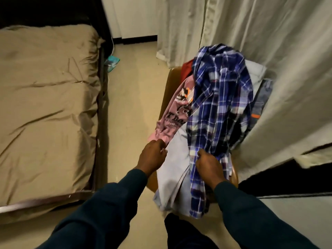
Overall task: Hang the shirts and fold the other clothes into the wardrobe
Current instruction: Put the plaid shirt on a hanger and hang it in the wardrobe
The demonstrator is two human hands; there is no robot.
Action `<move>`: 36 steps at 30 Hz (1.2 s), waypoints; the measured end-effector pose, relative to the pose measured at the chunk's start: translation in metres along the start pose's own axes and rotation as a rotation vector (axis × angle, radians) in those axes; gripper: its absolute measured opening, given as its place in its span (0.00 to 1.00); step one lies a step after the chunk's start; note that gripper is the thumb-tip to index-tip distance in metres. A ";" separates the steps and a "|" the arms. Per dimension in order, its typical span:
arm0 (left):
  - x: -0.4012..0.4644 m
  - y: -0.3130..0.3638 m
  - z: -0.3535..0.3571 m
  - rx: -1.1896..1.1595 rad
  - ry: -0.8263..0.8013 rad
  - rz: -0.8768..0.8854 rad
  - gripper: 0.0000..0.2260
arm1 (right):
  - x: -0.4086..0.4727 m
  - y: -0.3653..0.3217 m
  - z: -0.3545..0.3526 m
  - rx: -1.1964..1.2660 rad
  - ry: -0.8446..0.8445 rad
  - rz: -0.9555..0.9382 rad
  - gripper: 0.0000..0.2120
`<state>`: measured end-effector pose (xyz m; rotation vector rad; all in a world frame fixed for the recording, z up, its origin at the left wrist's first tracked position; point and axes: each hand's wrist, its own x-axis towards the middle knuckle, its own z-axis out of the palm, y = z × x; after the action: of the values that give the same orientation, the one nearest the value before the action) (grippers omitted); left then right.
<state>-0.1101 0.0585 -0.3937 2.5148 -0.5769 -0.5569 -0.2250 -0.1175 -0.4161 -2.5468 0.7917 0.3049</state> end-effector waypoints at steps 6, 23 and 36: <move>0.104 0.070 -0.032 -0.076 0.074 0.156 0.13 | 0.099 -0.010 -0.079 0.112 0.240 -0.045 0.11; 0.232 0.140 -0.078 -0.758 -0.140 0.056 0.19 | 0.210 -0.046 -0.164 0.959 0.430 0.103 0.10; 0.205 0.199 -0.057 -1.426 -0.281 0.064 0.12 | 0.151 -0.019 -0.186 0.859 0.526 0.121 0.35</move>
<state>0.0290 -0.1773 -0.2962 1.0759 -0.1818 -0.8727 -0.0777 -0.2662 -0.2978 -1.7558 0.9851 -0.5825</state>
